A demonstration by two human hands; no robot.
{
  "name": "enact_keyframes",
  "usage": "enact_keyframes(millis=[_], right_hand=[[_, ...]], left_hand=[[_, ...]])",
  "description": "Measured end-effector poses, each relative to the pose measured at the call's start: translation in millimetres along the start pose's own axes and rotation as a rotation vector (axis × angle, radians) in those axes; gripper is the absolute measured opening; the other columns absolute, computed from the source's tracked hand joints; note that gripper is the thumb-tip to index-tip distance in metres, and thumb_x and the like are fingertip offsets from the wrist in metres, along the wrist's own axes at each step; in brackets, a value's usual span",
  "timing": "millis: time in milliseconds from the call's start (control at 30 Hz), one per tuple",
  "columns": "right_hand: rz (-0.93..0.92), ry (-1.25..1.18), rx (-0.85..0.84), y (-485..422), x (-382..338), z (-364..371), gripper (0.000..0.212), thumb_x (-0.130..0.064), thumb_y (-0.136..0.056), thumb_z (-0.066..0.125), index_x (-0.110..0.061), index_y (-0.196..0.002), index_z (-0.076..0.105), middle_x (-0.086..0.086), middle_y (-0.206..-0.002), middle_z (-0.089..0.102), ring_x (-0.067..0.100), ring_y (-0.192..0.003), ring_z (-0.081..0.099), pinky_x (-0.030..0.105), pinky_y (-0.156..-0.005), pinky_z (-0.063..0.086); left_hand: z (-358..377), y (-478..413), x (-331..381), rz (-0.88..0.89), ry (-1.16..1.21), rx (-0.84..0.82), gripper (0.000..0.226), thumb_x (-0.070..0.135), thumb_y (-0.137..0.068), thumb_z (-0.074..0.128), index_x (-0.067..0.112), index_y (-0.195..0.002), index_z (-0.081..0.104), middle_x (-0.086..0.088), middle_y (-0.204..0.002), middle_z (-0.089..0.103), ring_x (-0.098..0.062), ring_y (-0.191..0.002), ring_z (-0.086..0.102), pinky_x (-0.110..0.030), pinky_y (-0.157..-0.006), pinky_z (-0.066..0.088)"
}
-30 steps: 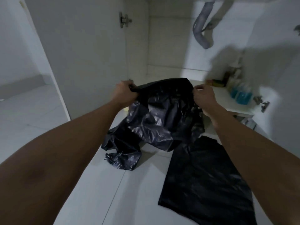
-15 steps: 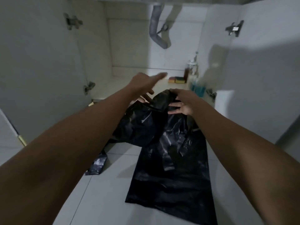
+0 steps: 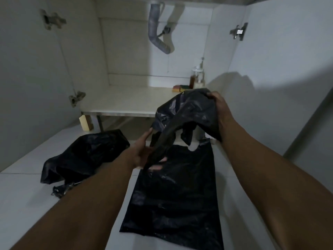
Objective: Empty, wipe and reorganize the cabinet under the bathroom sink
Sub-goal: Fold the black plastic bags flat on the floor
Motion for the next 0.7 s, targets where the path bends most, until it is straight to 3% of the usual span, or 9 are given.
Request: enact_keyframes(millis=[100,167,200,267,367,433,533,633,700], right_hand=[[0.023,0.122,-0.060,21.9,13.6,-9.1,0.031,-0.011,-0.079,0.061,-0.001,-0.108,0.065,0.019,-0.097,0.066,0.029,-0.084,0.066,0.036,-0.076,0.058],[-0.043,0.360,0.005,28.0,28.2,-26.4,0.012,0.004,-0.082,0.061,-0.006,-0.088,0.063,0.013,-0.081,0.065,0.024,-0.074,0.064,0.029,-0.064,0.059],[-0.099,0.557,0.057,29.2,37.3,-38.7,0.016,0.008,-0.079,0.065,-0.008,-0.082,0.062,0.011,-0.078,0.063,0.023,-0.075,0.062,0.023,-0.064,0.056],[-0.132,0.910,0.089,31.6,65.9,-63.9,0.024,0.010,-0.072,0.071,-0.011,-0.077,0.062,0.008,-0.079,0.062,0.021,-0.079,0.059,0.019,-0.065,0.049],[0.092,1.198,-0.031,38.1,125.9,-99.6,0.020,0.008,-0.072,0.073,-0.009,-0.080,0.064,0.008,-0.087,0.062,0.021,-0.084,0.059,0.024,-0.074,0.048],[0.278,1.225,-0.148,43.2,155.4,-111.9,0.013,0.005,-0.077,0.074,-0.001,-0.088,0.068,0.009,-0.095,0.062,0.024,-0.092,0.061,0.021,-0.077,0.050],[0.439,1.155,-0.145,40.8,175.5,-121.9,0.028,0.004,-0.076,0.077,0.002,-0.104,0.072,0.012,-0.116,0.062,0.029,-0.113,0.057,0.030,-0.093,0.048],[0.553,1.100,-0.103,38.8,192.1,-131.7,0.032,0.002,-0.075,0.079,-0.002,-0.106,0.073,0.014,-0.123,0.062,0.030,-0.113,0.058,0.029,-0.086,0.049],[0.668,1.093,-0.118,44.6,205.1,-138.8,0.032,0.004,-0.080,0.074,-0.001,-0.111,0.070,0.016,-0.125,0.061,0.028,-0.107,0.058,0.028,-0.084,0.049]], left_hand=[[2.6,-8.6,27.5,0.225,0.002,0.094,0.050,0.041,-0.091,0.063,-0.001,-0.118,0.063,-0.018,-0.089,0.071,-0.030,-0.077,0.068,-0.035,-0.064,0.059],[-1.9,-10.1,39.1,0.341,-0.175,0.309,0.038,0.028,-0.093,0.065,-0.003,-0.114,0.065,-0.011,-0.076,0.067,-0.022,-0.060,0.064,-0.021,-0.045,0.050],[-9.3,-13.1,38.0,0.395,-0.211,0.432,0.029,0.023,-0.091,0.069,0.001,-0.110,0.068,-0.010,-0.081,0.067,-0.020,-0.064,0.063,-0.018,-0.045,0.050],[-26.1,-17.9,22.4,0.478,-0.254,0.612,0.031,0.009,-0.083,0.078,0.007,-0.111,0.068,-0.010,-0.098,0.068,-0.022,-0.078,0.065,-0.023,-0.065,0.055],[-50.5,-38.8,-19.4,0.397,-0.422,0.728,0.042,0.007,-0.071,0.088,0.005,-0.108,0.068,-0.015,-0.106,0.070,-0.027,-0.090,0.066,-0.032,-0.084,0.055],[-62.0,-55.7,-42.3,0.320,-0.525,0.774,0.041,0.013,-0.066,0.091,0.007,-0.101,0.070,-0.014,-0.105,0.070,-0.028,-0.092,0.066,-0.035,-0.089,0.056],[-72.2,-75.5,-62.6,0.243,-0.506,0.768,0.044,0.015,-0.062,0.094,0.002,-0.096,0.071,-0.015,-0.102,0.070,-0.030,-0.092,0.066,-0.037,-0.088,0.056],[-91.6,-96.8,-79.8,0.056,-0.394,0.684,0.090,0.029,-0.037,0.101,-0.003,-0.113,0.066,-0.018,-0.114,0.068,-0.034,-0.098,0.066,-0.044,-0.087,0.056],[-101.6,-107.0,-89.4,-0.033,-0.338,0.608,0.095,0.026,-0.038,0.100,0.000,-0.121,0.063,-0.021,-0.121,0.065,-0.039,-0.106,0.064,-0.054,-0.092,0.053]])
Point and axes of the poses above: each hand's wrist, its own y-axis away from the middle knuckle, its own z-axis out of the palm, x = y × z, the point moved 4 cm from there along -y, towards the middle knuckle
